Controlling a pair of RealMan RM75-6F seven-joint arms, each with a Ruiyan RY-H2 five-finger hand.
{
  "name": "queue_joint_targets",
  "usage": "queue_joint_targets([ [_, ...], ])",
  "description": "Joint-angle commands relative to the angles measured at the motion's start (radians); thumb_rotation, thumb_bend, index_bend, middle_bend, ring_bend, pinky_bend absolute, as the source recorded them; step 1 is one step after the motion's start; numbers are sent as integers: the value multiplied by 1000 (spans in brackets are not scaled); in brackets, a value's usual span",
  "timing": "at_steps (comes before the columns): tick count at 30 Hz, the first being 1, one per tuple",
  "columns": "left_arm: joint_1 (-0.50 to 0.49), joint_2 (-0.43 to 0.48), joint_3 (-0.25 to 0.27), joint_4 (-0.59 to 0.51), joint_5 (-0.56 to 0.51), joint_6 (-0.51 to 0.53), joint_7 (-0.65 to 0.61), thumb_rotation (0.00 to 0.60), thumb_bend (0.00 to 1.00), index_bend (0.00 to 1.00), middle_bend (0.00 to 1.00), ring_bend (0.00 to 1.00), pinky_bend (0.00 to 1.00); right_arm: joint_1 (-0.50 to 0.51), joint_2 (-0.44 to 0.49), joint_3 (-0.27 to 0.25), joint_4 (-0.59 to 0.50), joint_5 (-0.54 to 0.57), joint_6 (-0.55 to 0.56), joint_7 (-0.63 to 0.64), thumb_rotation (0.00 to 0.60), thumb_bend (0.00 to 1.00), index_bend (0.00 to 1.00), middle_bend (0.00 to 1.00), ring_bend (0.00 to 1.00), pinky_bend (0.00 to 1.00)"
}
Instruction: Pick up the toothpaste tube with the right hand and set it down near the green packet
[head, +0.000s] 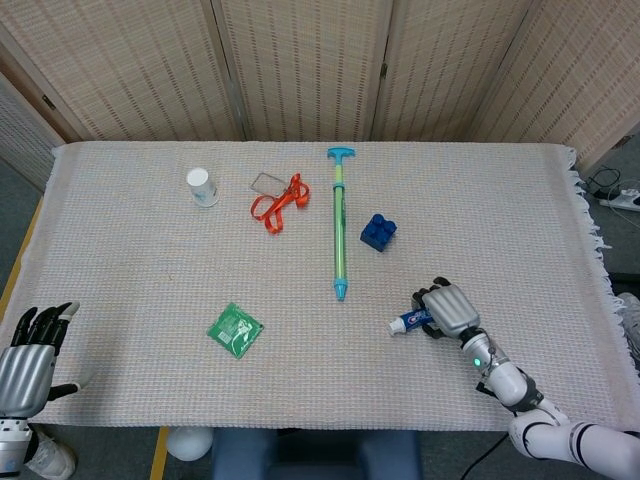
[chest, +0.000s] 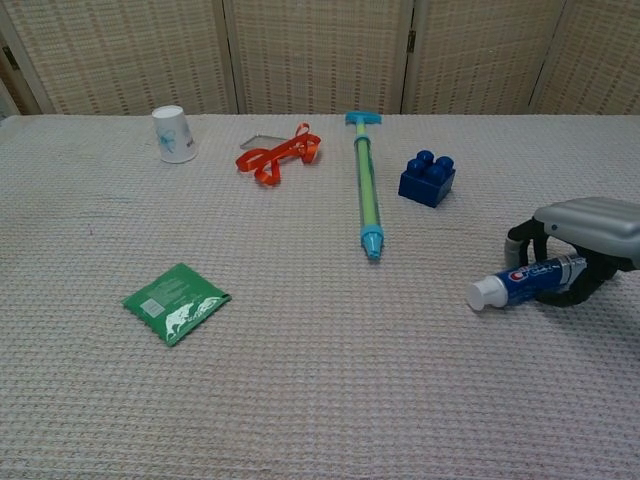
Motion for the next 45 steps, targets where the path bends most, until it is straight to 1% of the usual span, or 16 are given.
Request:
queue_joint_targets([
  [1, -1, -1, 0, 0, -1, -2, 0, 600, 189, 32, 126, 130, 0, 4, -3, 0, 4, 7, -6, -2, 600, 398, 455, 458, 419, 197],
  [4, -1, -1, 0, 1, -3, -3, 1, 600, 189, 32, 126, 130, 0, 7, -6, -1, 9, 10, -8, -6, 600, 448, 497, 486, 441, 223],
  [7, -2, -2, -1, 3, -2, -4, 0, 600, 190, 32, 126, 130, 0, 9, -8, -2, 10, 10, -6, -5, 600, 498, 540, 515, 471, 272],
  [12, -7, -2, -3, 2, 1, -7, 0, 600, 189, 32, 126, 130, 0, 11, -1, -3, -2, 1, 3, 7, 600, 595, 619, 576, 551, 424],
  [15, -16, 0, -8, -2, 9, -8, 4, 600, 189, 32, 126, 130, 0, 14, 11, -2, -17, -8, 9, 18, 600, 654, 657, 613, 600, 475],
  [20, -48, 6, -25, -19, 33, -21, -13, 600, 189, 42, 126, 139, 0, 25, 41, 4, -72, -42, 28, 54, 600, 760, 703, 652, 658, 528],
  [24, -87, 9, -49, -26, 44, -47, -43, 600, 190, 37, 126, 146, 0, 43, 68, 17, -131, -77, 45, 85, 600, 793, 711, 658, 666, 539],
  [30, -164, 11, -89, -63, 45, -113, -79, 600, 191, 41, 126, 148, 12, 100, 111, 64, -258, -113, 41, 113, 600, 803, 723, 666, 671, 551],
  [34, -207, 10, -103, -97, 48, -154, -91, 600, 192, 39, 126, 148, 13, 152, 120, 105, -333, -95, -2, 144, 600, 803, 734, 674, 676, 559],
  [38, -239, -2, -119, -135, 34, -179, -113, 600, 192, 28, 126, 143, 13, 211, 105, 160, -381, -40, -48, 145, 600, 808, 734, 674, 681, 561],
  [41, -248, -11, -124, -146, 27, -187, -133, 600, 208, 25, 126, 141, 15, 231, 96, 175, -389, -17, -65, 141, 600, 820, 734, 674, 685, 563],
  [43, -274, -35, -135, -177, 10, -215, -189, 600, 223, 22, 126, 141, 19, 283, 64, 211, -393, 33, -111, 136, 600, 822, 734, 674, 680, 563],
  [45, -289, -54, -139, -183, 1, -229, -190, 600, 236, 14, 126, 138, 22, 320, 42, 233, -387, 92, -141, 114, 600, 823, 734, 674, 679, 563],
])
